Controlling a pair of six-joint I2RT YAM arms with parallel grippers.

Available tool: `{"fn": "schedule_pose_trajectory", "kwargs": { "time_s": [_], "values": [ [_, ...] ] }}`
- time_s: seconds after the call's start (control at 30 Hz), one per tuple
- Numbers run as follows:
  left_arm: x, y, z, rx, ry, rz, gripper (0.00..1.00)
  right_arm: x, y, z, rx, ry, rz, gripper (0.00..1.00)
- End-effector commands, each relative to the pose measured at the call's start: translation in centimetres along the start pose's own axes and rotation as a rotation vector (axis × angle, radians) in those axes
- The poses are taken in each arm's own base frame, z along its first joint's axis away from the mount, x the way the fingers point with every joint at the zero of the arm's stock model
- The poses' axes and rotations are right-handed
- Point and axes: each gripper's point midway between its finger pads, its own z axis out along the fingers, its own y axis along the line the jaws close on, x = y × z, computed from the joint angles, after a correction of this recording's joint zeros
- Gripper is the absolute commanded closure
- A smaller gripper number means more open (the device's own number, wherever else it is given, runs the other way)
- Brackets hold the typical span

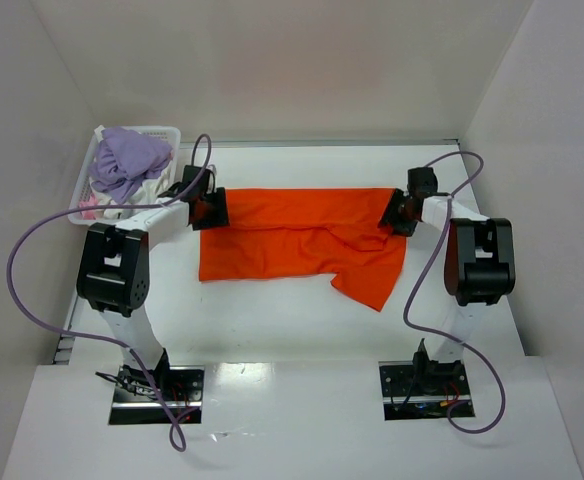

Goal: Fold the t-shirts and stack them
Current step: Fold the flattened tshirt in 1/3 of the way

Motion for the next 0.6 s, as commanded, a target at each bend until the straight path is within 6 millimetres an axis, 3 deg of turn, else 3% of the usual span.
{"fn": "schedule_pose_trajectory", "kwargs": {
  "time_s": [0.0, 0.23, 0.57],
  "values": [
    [-1.5, -0.4, -0.5, 0.06, -0.043, -0.056, 0.38, -2.7, 1.1, -0.1, -0.04, -0.08, 0.016, 0.49],
    [-1.1, 0.1, 0.3, 0.099, -0.022, -0.116, 0.38, -3.3, 1.0, 0.1, -0.025, -0.098, 0.025, 0.77],
    [0.7, 1.0, 0.7, 0.095, 0.019, -0.162, 0.38, -3.8, 0.8, 0.0, -0.009, -0.116, 0.025, 0.94]
  ]
}}
